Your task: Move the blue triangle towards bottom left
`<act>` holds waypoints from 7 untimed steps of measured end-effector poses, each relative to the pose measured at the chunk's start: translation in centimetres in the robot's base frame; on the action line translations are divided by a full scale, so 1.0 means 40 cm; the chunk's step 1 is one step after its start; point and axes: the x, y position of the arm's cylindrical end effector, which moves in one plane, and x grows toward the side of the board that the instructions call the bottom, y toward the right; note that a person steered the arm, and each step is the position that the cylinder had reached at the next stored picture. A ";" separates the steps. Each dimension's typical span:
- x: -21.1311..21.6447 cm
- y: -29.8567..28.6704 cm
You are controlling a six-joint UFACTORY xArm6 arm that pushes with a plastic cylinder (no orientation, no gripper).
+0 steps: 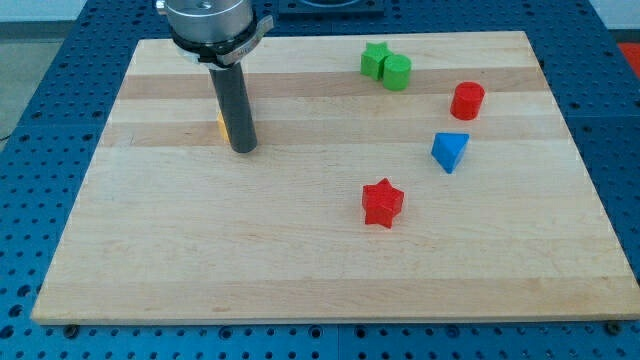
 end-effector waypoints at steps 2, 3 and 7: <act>0.045 0.119; 0.013 0.238; 0.035 0.719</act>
